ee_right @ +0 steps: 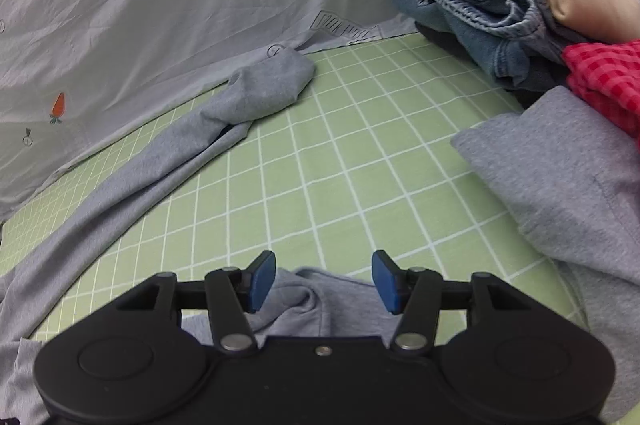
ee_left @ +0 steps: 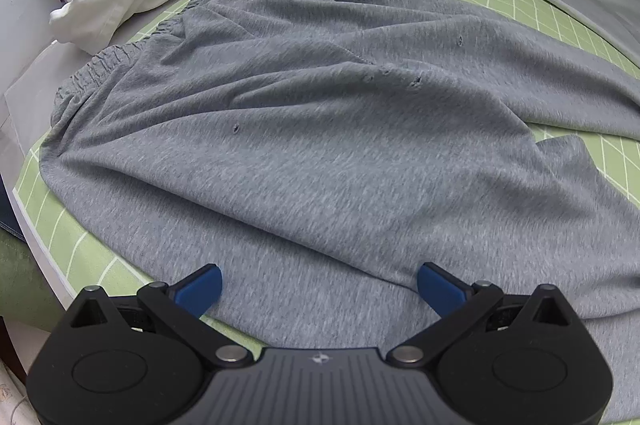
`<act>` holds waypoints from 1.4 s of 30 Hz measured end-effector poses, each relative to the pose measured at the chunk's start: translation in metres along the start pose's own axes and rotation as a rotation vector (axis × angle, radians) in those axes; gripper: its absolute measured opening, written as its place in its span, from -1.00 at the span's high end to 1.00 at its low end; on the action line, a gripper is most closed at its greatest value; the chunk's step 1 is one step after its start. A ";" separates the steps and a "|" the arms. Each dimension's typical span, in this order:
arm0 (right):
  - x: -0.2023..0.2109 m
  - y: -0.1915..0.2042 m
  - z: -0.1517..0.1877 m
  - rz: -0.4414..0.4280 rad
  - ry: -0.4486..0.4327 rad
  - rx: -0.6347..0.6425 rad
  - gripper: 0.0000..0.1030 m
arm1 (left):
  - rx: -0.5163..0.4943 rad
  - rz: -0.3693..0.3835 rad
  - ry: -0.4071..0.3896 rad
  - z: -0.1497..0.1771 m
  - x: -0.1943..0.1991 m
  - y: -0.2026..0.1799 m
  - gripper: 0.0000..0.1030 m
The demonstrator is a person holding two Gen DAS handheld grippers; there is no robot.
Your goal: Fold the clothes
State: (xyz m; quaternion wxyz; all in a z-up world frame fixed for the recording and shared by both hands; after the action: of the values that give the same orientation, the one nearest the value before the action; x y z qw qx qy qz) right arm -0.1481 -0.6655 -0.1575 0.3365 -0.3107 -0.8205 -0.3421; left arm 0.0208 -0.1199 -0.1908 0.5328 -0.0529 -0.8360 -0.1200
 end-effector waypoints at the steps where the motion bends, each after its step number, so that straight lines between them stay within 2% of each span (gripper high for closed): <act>1: -0.002 0.004 0.006 0.015 0.014 0.038 -0.07 | 0.004 0.000 -0.001 0.000 0.000 0.000 -1.00; 4: -0.004 0.012 0.022 0.059 0.035 0.130 -0.20 | 0.016 0.002 -0.006 0.001 0.000 0.001 -1.00; 7: -0.005 0.010 0.030 0.082 0.051 0.151 -0.21 | 0.028 0.003 -0.010 0.002 0.000 0.001 -1.00; 8: -0.006 0.010 0.031 0.076 0.059 0.149 -0.12 | 0.031 0.004 -0.011 0.002 0.000 0.001 -1.00; 9: -0.008 0.011 0.032 0.065 0.067 0.148 0.21 | 0.032 0.007 -0.009 0.002 0.000 0.001 -1.00; 10: -0.009 0.011 0.033 0.055 0.076 0.148 0.45 | 0.031 0.010 -0.007 0.002 0.000 0.001 -1.00; 11: -0.011 0.012 0.034 0.045 0.085 0.147 0.97 | 0.028 0.011 -0.004 0.001 -0.001 0.001 -1.00; 14: -0.014 0.022 0.018 0.043 0.038 0.196 0.95 | 0.023 0.013 -0.001 0.001 -0.001 0.000 -1.00; 19: -0.022 0.053 -0.036 0.080 -0.097 0.318 0.95 | 0.021 0.017 0.000 0.001 -0.001 0.000 -1.00; 20: -0.024 0.059 -0.046 0.084 -0.120 0.333 0.92 | 0.023 0.017 -0.001 0.001 -0.001 0.000 -1.00; 22: -0.030 0.069 -0.059 0.095 -0.156 0.345 0.64 | 0.025 0.016 -0.001 0.001 -0.001 0.001 -1.00; 23: -0.033 0.071 -0.064 0.114 -0.168 0.343 0.22 | 0.027 0.016 -0.002 0.001 -0.001 0.001 -1.00; 24: -0.035 0.071 -0.065 0.132 -0.175 0.344 0.00 | 0.028 0.016 -0.002 0.002 -0.001 0.001 -1.00; 27: -0.034 0.061 -0.061 0.177 -0.175 0.330 -0.01 | 0.037 0.011 -0.009 0.003 -0.001 0.000 -1.00; 31: -0.024 0.026 -0.040 0.180 -0.125 0.177 -0.06 | 0.043 0.013 -0.014 0.003 -0.001 0.000 -1.00; 33: -0.018 0.000 -0.023 0.231 -0.098 0.107 -0.15 | 0.042 0.016 -0.013 0.003 -0.001 0.000 -1.00; 37: -0.006 -0.041 0.013 0.321 -0.039 -0.036 -0.18 | 0.033 0.021 -0.010 0.002 -0.001 0.000 -1.00; 39: -0.001 -0.048 0.020 0.327 -0.045 -0.066 -0.29 | 0.025 0.022 -0.009 0.001 -0.002 0.000 -1.00; 42: 0.007 -0.055 0.026 0.328 -0.068 -0.095 -0.23 | 0.011 0.024 -0.007 0.000 -0.002 0.000 -1.00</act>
State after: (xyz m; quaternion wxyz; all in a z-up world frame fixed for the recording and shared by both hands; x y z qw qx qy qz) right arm -0.2020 -0.6752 -0.1856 0.3449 -0.4671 -0.7527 -0.3103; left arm 0.0211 -0.1202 -0.1926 0.5314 -0.0604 -0.8379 -0.1089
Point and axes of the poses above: each gripper's, at about its wrist camera, not at the fingertips, and x roughly against the way its jaws point, y to its left, z to its underside, the point moved 10 cm from there along -x, roughly the way its jaws point, and after that the axes turned 12 degrees about -x, right-handed, at the moved point
